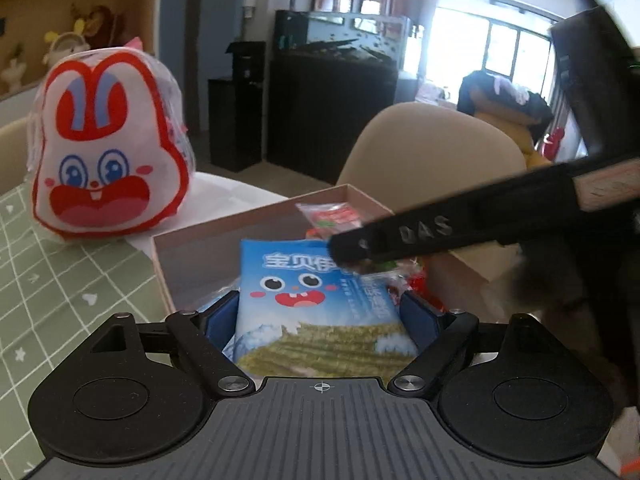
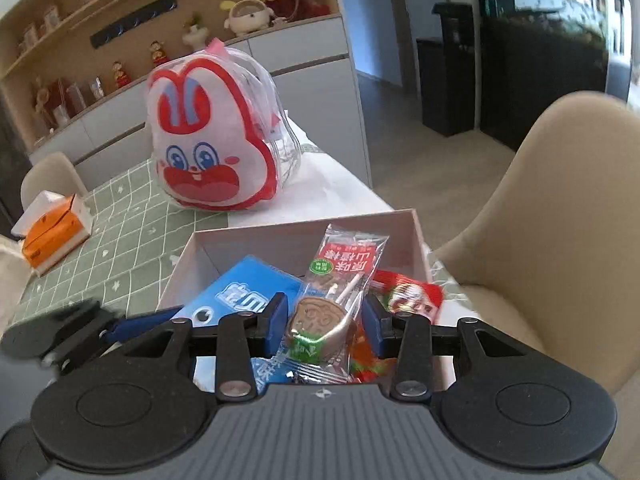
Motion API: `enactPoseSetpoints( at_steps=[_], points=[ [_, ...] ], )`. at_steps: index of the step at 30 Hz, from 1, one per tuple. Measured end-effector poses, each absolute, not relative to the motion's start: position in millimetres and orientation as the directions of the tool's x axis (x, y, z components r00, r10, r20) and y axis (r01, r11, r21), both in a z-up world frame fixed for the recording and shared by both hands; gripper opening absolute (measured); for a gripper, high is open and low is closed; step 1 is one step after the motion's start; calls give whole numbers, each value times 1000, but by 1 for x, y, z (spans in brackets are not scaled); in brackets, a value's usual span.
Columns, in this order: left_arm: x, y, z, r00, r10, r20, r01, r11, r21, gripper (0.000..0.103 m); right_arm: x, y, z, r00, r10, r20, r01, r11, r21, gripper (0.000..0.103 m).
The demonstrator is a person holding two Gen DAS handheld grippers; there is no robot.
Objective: Organize snacks
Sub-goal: 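Lower the seaweed packet into the pink box with the left tool while the right tool drops the cookie in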
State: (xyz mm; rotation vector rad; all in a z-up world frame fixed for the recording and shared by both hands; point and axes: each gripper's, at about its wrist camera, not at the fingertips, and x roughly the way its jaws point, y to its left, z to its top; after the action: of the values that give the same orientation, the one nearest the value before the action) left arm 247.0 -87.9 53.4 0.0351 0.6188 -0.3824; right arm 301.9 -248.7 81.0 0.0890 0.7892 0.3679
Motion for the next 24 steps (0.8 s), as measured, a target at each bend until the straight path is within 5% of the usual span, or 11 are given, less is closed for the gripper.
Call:
enactPoseSetpoints(
  at_steps=[10,13,15,17,24],
  points=[
    [218,-49,80,764,-409,-498,341,912,-226,85,291,-272,90,666,378,-643,-275,926,260,44],
    [210,-53,75,735,-415,-537,351,910,-223,74,283,-280,104,688,378,-620,-278,926,257,44],
    [206,-58,70,723,-400,-563,349,915,-202,53,282,-283,106,671,357,-651,-247,934,258,45],
    [204,-60,67,719,-397,-571,349,916,-197,47,286,-286,101,632,352,-691,-201,935,292,45],
    [213,-60,54,700,-417,-580,340,909,-243,45,297,-269,80,595,391,-702,-191,918,349,45]
  ],
)
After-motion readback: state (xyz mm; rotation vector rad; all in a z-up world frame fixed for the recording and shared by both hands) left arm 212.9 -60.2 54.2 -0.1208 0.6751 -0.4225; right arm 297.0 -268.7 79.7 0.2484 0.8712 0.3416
